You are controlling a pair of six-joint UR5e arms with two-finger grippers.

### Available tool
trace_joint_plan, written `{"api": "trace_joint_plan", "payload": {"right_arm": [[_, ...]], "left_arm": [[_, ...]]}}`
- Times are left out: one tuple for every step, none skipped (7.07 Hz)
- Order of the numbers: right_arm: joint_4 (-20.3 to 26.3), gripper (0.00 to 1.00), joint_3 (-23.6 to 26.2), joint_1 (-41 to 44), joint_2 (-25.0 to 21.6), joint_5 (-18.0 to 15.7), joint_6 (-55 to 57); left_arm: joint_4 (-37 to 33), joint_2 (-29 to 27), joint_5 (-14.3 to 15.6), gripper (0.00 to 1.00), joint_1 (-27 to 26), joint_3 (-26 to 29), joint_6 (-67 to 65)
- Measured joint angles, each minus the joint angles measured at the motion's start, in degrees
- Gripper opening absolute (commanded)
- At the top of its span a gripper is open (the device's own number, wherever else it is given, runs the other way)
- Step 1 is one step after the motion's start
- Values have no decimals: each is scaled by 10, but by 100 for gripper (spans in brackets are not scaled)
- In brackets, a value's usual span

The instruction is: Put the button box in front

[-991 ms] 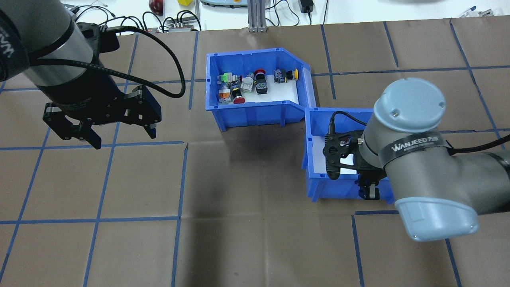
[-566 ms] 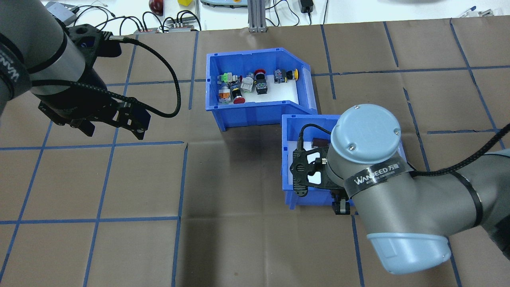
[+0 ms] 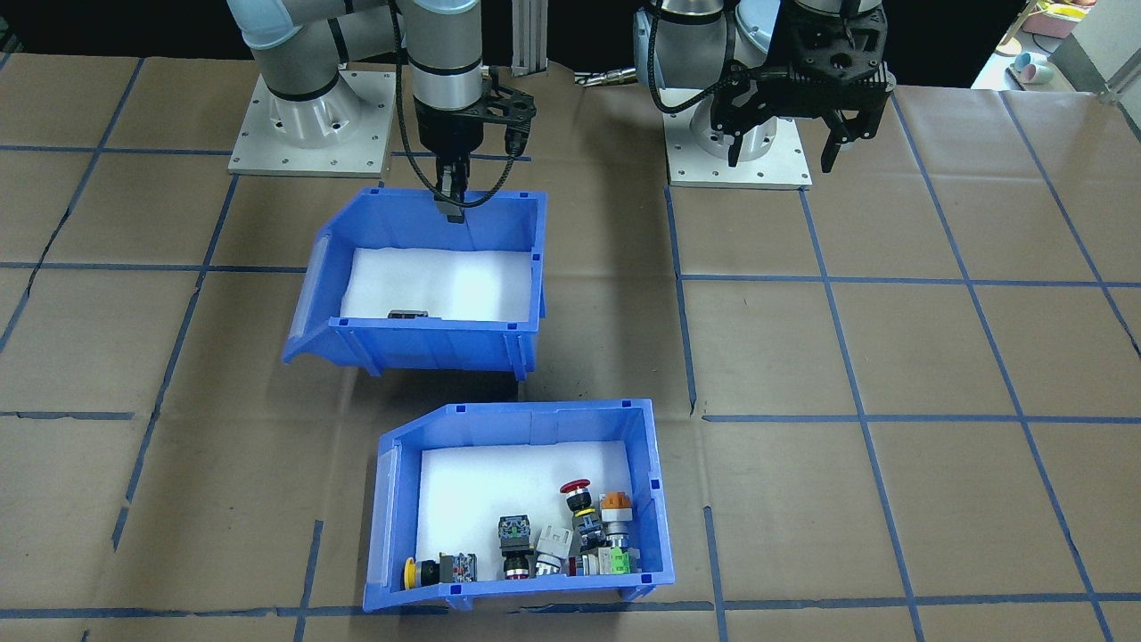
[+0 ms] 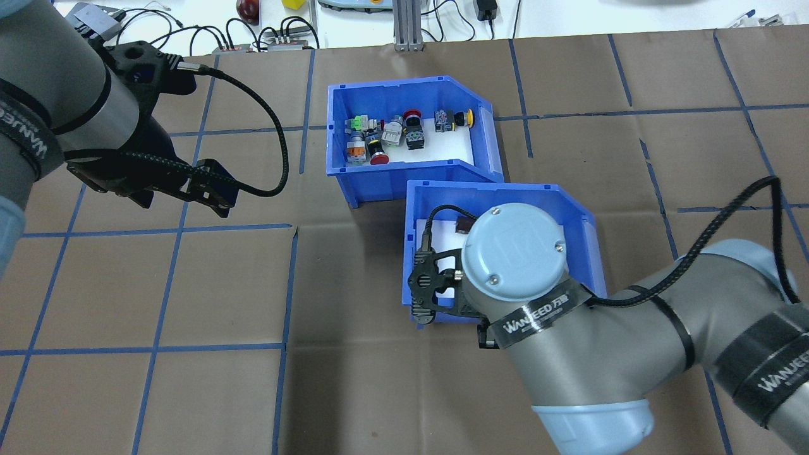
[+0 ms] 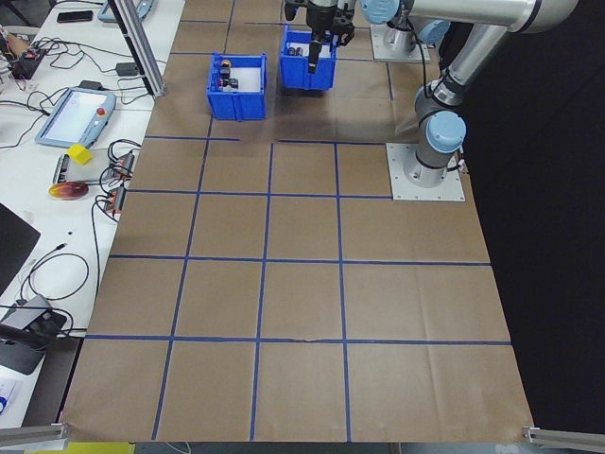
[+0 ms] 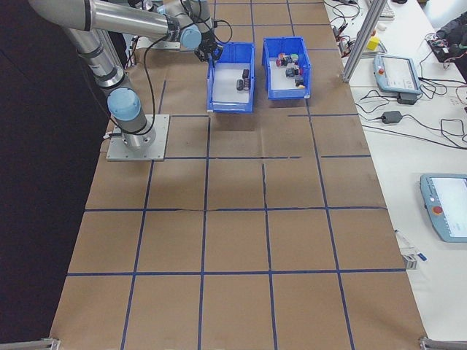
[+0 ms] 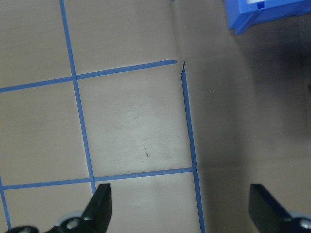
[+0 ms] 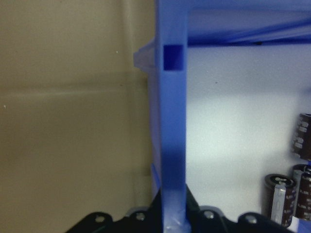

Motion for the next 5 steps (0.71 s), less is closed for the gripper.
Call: {"api": "trace_joint_plan", "payload": {"right_arm": [[-16, 10, 0, 22, 17, -5, 5], [-22, 10, 0, 34, 28, -13, 7], [-24, 10, 1, 39, 37, -26, 7], [-26, 10, 1, 41, 42, -38, 8], [-28, 11, 1, 41, 45, -44, 9]], "left_arm": [[0, 0, 0, 99, 0, 3, -1], [1, 1, 0, 99, 0, 2, -1], [1, 1, 1, 99, 0, 0, -2], [1, 1, 1, 99, 0, -2, -4], [1, 1, 1, 99, 0, -2, -4]]}}
